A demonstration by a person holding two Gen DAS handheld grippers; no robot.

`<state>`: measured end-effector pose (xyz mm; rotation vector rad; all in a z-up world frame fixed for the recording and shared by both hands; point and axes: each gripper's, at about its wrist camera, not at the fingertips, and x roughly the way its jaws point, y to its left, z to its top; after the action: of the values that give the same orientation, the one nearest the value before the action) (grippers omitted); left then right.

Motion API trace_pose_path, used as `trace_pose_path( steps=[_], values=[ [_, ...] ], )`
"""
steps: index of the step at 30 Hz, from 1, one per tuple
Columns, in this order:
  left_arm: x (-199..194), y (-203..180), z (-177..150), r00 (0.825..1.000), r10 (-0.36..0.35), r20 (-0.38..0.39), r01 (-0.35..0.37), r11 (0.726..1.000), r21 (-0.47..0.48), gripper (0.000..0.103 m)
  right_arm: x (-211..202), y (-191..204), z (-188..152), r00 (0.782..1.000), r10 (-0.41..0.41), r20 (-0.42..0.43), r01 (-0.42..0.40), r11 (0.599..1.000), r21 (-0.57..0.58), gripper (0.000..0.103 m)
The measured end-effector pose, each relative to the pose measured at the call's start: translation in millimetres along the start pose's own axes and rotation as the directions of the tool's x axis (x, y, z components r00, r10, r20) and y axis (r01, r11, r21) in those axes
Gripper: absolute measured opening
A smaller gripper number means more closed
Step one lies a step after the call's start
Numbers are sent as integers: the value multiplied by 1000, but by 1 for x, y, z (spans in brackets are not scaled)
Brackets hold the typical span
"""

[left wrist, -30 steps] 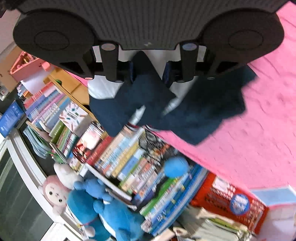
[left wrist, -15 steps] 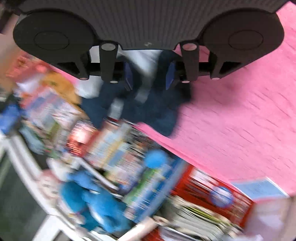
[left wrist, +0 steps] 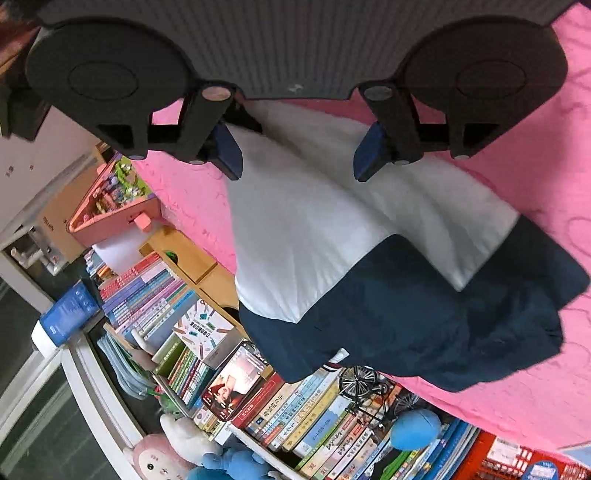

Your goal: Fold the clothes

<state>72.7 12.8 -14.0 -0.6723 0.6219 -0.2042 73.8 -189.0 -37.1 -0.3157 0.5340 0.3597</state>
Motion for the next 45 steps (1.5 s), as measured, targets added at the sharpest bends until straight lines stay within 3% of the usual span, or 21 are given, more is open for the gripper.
trace_pose_path(
  steps=[8,11,13,14,16,18,20,21,24,26,28,30,32,37,38,39,42,45],
  values=[
    [15,8,10,997,27,69,-22,998,-66,57,0,0,-1,1000,5,4,-5,1000,4,94],
    [9,10,11,988,75,134,-65,995,-81,42,1,0,-1,1000,7,2,-7,1000,7,94],
    [2,12,11,976,112,188,-95,990,-100,19,1,0,-1,1000,10,-1,-10,1000,9,94],
    [-5,12,9,967,125,222,-104,989,-103,18,1,0,-1,1000,11,-2,-11,1000,9,95],
    [-20,12,3,948,143,284,-123,988,-88,18,1,0,-1,1000,10,-4,-10,1000,8,95],
    [-23,9,-1,943,157,293,-150,988,-48,19,2,0,0,1000,10,-8,-9,1000,9,95],
    [-18,10,1,948,162,275,-154,987,-49,21,2,0,0,1000,11,-13,-11,1000,13,95],
    [-14,13,4,955,148,256,-135,988,-71,28,3,-1,0,1000,13,-14,-13,1000,16,95],
    [3,24,16,976,95,197,-66,986,-151,60,3,-1,0,1000,14,-18,-14,1000,20,96],
    [10,28,23,977,103,186,-69,981,-183,56,3,0,0,1000,11,-18,-11,1000,17,96],
    [8,24,27,966,147,212,-114,980,-161,29,2,0,1,1000,10,-19,-10,1000,16,96],
    [-2,21,30,958,143,247,-111,984,-138,14,2,0,0,1000,12,-20,-11,1000,15,96],
    [-14,19,33,948,138,287,-107,987,-123,10,2,1,1,1000,18,-20,-17,1000,10,96],
    [-49,0,34,865,195,461,-185,980,-68,8,2,7,2,999,30,-22,-31,999,-25,98],
    [-49,-2,33,861,200,468,-194,979,-61,8,1,9,2,999,30,-21,-31,999,-34,98],
    [-48,-3,33,861,203,467,-202,978,-53,8,1,11,2,999,29,-20,-30,999,-44,99],
    [-29,-5,30,905,200,375,-202,979,-35,16,0,14,2,1000,6,-16,-7,998,-57,100],
    [2,0,32,952,180,248,-171,984,-58,49,-1,16,2,1000,5,-12,-6,998,-66,100]
  ],
)
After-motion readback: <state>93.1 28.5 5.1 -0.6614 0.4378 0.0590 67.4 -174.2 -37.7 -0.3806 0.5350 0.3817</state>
